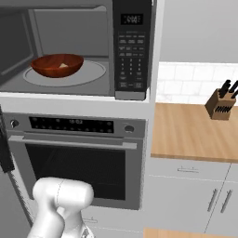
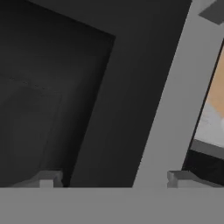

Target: Pick the garlic from the sink and place it in the bowl. Then pick the bowl and place it in the microwave. Then close the microwave door and press the start button.

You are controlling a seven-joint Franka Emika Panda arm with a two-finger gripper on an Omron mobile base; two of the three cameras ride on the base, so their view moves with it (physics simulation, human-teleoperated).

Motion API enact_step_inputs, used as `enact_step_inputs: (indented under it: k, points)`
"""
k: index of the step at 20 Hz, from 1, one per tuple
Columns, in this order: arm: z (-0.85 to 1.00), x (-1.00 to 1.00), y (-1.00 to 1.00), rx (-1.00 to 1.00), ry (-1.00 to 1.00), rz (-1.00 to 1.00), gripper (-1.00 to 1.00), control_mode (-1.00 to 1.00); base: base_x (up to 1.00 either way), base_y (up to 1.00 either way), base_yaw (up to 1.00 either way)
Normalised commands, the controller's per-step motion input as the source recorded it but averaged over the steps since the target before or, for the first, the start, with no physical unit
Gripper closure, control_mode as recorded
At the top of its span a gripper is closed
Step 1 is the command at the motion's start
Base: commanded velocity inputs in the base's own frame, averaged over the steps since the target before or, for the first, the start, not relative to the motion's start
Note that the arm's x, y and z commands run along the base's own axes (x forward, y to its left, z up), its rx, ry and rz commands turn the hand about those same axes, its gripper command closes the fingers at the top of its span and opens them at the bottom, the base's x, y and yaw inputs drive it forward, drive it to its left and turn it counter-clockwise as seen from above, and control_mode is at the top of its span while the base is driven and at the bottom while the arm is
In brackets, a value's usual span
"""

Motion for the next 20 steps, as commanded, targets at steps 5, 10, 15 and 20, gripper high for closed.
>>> enact_step_inputs:
  k: [5,10,15,20]
  points:
    - [0.45,0.86,-0.45,0.30,0.13,0.29,-1.00,-1.00,0.00,0.00,0.00]
    - [0.15,0.97,-0.21,0.14,0.11,0.25,-1.00,-1.00,0.00,0.00,0.00]
    - [0.03,1.00,-0.01,0.07,0.08,0.16,-1.00,-1.00,0.00,0.00,0.00]
    - [0.00,0.97,-0.01,0.10,0.00,0.10,-1.00,-1.00,0.00,0.00,0.00]
